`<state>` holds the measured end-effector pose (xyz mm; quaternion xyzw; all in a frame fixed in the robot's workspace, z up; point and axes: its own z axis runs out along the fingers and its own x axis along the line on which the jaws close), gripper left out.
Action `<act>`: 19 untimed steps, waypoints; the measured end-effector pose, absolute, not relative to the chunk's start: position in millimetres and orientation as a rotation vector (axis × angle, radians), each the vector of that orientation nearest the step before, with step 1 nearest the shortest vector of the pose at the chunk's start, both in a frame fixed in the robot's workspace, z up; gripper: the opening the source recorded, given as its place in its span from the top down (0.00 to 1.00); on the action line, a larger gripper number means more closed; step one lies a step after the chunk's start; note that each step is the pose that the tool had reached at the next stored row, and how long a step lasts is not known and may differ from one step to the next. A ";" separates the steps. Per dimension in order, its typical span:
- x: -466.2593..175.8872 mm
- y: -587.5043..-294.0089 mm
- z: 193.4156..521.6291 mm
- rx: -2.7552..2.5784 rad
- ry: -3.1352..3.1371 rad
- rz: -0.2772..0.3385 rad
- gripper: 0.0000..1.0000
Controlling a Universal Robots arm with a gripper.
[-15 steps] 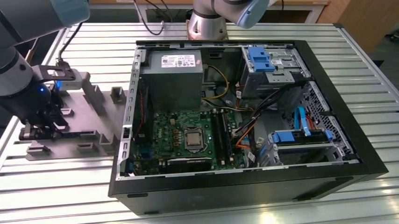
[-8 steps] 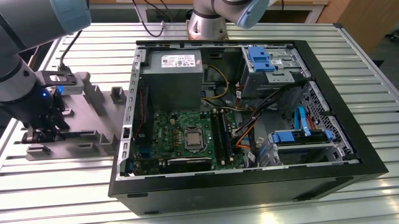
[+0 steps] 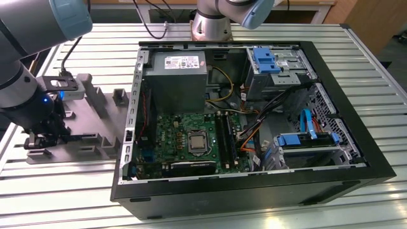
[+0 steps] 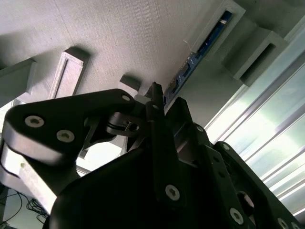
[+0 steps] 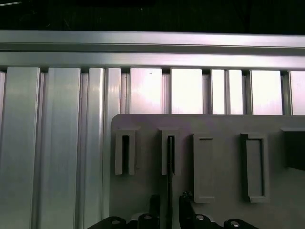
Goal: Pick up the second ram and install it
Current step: 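Pick up the second ram and move it above second insertion slot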
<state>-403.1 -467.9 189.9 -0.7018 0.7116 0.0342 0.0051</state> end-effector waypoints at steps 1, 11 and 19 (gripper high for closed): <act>-403.2 -467.9 189.8 -2.198 2.228 0.107 0.71; -403.1 -467.9 189.2 -2.197 2.228 0.107 0.78; -403.0 -467.9 189.1 -2.197 2.228 0.107 0.86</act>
